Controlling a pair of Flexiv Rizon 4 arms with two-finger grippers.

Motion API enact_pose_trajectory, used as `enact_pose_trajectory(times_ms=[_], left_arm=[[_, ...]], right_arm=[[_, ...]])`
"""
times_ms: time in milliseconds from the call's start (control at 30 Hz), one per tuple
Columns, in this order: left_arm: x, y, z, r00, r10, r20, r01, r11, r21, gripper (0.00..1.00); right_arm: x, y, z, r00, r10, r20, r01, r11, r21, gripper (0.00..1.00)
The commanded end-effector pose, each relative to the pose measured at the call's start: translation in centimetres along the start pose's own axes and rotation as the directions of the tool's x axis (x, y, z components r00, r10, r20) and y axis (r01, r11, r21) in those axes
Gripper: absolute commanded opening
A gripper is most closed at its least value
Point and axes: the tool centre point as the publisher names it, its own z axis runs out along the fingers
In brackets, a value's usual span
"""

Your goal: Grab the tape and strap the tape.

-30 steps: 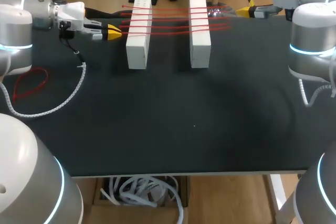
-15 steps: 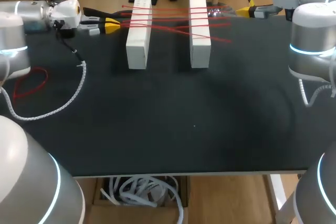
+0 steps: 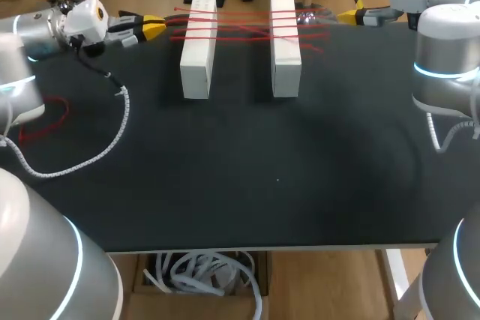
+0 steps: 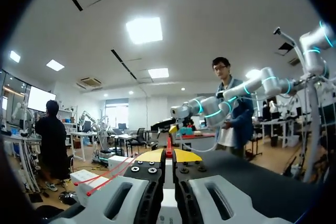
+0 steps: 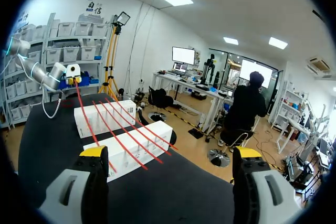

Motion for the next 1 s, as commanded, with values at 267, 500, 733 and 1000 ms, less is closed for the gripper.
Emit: enact_pose_trajectory(times_ms=[267, 500, 733, 1000], left_arm=[[1.9, -2.4, -0.2, 0.999, 0.025, 0.022, -0.026, 0.999, 0.044, 0.0], [2.1, -3.1, -0.1, 0.999, 0.035, -0.011, -0.035, 0.999, 0.03, 0.0], [1.8, -3.1, -0.1, 0.998, 0.033, -0.045, -0.032, 0.999, 0.023, 0.0], [1.8, -3.1, -0.1, 0.998, 0.033, -0.045, -0.032, 0.999, 0.023, 0.0]], right_arm=[[0.0, 0.0, 0.0, 1.0, 0.0, 0.0, 0.0, 1.0, -0.001, 1.0], [0.0, 0.0, 0.0, 1.0, 0.0, 0.0, 0.0, 1.0, -0.001, 1.0], [0.0, 0.0, 0.0, 1.0, 0.0, 0.0, 0.0, 1.0, -0.001, 1.0], [0.0, 0.0, 0.0, 1.0, 0.0, 0.0, 0.0, 1.0, -0.001, 1.0]])
